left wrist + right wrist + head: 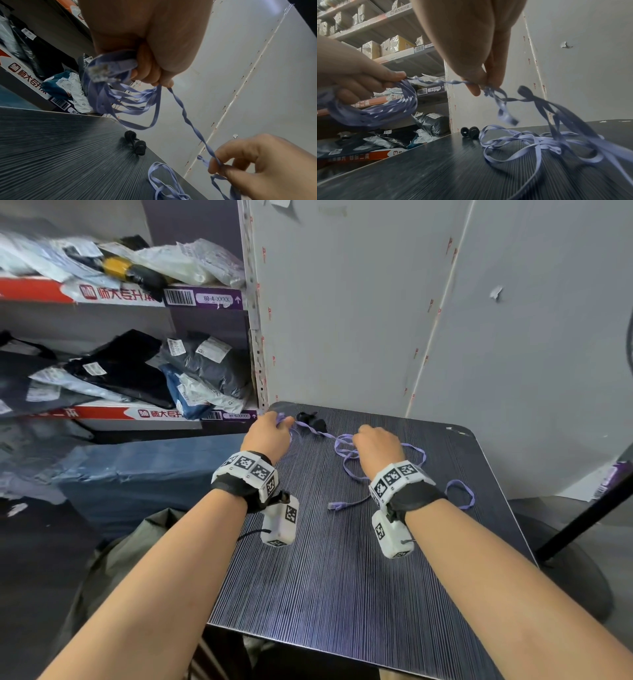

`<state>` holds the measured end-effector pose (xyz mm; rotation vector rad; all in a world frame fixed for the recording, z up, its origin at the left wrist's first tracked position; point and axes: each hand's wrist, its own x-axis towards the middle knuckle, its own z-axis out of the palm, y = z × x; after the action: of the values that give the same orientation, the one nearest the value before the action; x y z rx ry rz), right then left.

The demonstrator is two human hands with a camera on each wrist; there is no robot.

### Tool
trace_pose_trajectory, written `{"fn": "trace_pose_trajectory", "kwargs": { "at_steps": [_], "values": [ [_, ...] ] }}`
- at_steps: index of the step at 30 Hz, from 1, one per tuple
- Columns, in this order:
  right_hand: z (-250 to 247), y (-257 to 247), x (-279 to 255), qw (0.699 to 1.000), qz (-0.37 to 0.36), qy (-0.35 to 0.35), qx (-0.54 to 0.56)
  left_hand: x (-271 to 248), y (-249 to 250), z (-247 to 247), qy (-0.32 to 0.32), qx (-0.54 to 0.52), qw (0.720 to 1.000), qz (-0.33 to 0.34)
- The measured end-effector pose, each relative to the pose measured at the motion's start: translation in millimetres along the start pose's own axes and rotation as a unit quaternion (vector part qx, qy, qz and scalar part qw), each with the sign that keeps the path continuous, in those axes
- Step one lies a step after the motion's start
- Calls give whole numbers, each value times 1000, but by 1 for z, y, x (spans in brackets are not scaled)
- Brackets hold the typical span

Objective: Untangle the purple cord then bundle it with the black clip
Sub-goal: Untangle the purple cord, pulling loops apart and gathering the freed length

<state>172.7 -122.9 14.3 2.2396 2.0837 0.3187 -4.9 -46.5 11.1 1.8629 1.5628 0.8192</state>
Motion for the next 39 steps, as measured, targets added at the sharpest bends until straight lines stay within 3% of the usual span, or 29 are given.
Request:
{"fn": "trace_pose_trajectory", "kwargs": {
  "at_steps": [6, 11, 15, 20, 25, 28, 30, 39],
  "values": [
    [1, 2, 3, 999, 19, 39, -8, -4, -2, 4, -4, 13, 1000, 16],
    [9, 10, 2, 992, -85, 69, 60, -4, -3, 0, 6, 8, 1000, 12],
    [22, 18, 1, 987, -94, 91, 97, -4, -8, -6, 23, -31, 999, -21],
    [35, 28, -6, 973, -10, 34, 230, -2, -21, -15, 42, -40, 997, -49],
    [40, 36, -9, 988, 32, 118, 98, -3, -29, -16, 47, -28, 996, -67],
    [30, 30, -9, 998, 27, 53, 14, -2, -31, -13, 53, -29, 995, -79],
    [26, 28, -7, 999, 42, 19, 20, -2, -31, -13, 58, -31, 994, -84],
    [38, 22, -14, 980, 3, -34, 197, -1, -37, -16, 78, -50, 992, -87]
  ]
}}
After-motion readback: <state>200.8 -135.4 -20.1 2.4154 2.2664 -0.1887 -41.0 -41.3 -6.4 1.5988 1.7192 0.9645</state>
